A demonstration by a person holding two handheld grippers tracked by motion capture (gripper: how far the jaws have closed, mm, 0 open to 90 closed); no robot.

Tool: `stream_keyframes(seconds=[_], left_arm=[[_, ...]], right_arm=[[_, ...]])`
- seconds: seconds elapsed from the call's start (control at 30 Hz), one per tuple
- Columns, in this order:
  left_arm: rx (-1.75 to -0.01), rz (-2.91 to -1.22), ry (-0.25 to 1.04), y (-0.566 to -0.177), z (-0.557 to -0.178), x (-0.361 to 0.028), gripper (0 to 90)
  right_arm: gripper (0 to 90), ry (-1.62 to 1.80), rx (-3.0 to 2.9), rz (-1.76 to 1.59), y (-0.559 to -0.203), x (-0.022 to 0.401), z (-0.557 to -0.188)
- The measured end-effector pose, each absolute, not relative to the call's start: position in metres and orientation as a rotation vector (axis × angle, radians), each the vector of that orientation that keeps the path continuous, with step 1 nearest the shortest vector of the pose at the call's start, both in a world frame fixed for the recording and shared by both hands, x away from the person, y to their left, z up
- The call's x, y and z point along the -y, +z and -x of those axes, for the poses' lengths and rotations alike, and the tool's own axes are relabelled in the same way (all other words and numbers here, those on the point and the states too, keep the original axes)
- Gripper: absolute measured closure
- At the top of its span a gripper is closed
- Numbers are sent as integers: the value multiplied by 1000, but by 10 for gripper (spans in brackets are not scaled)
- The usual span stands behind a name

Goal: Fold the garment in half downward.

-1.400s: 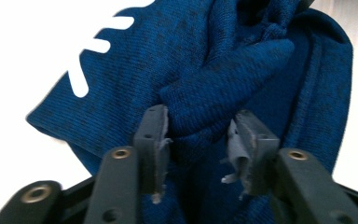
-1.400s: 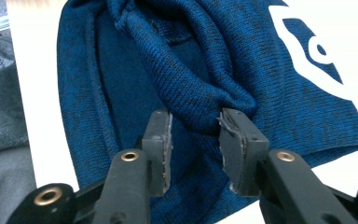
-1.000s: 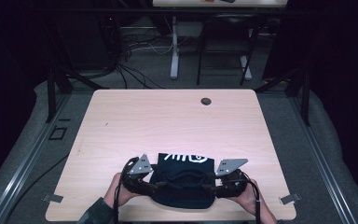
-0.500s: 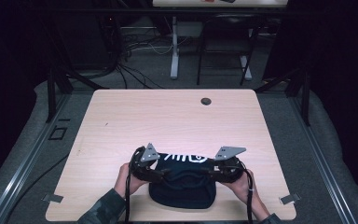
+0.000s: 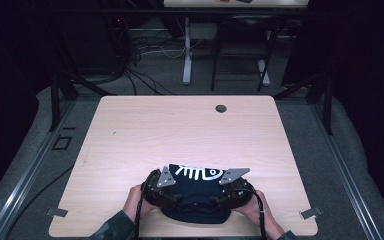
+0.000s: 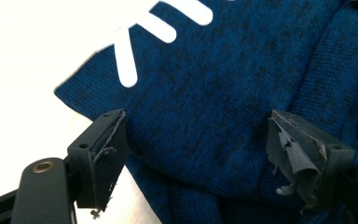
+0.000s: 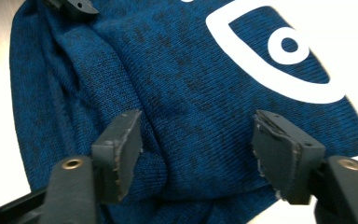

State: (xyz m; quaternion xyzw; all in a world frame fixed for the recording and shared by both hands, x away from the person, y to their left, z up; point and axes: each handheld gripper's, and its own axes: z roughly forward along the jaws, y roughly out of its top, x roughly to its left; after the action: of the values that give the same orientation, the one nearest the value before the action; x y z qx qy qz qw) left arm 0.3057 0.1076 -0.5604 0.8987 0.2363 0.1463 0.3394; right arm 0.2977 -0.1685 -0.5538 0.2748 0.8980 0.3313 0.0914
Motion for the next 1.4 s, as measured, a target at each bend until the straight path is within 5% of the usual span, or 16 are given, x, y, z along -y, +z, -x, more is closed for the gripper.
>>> stream_keyframes(seconds=[0.93, 1.4], left_arm=[[-717, -2312, 338, -572, -298, -109, 158], [-767, -2201, 416, -548, -299, -129, 7]], right_arm=[[136, 960, -2688, -829, -570, 170, -314], [14, 1056, -2594, -871, -546, 189, -307]])
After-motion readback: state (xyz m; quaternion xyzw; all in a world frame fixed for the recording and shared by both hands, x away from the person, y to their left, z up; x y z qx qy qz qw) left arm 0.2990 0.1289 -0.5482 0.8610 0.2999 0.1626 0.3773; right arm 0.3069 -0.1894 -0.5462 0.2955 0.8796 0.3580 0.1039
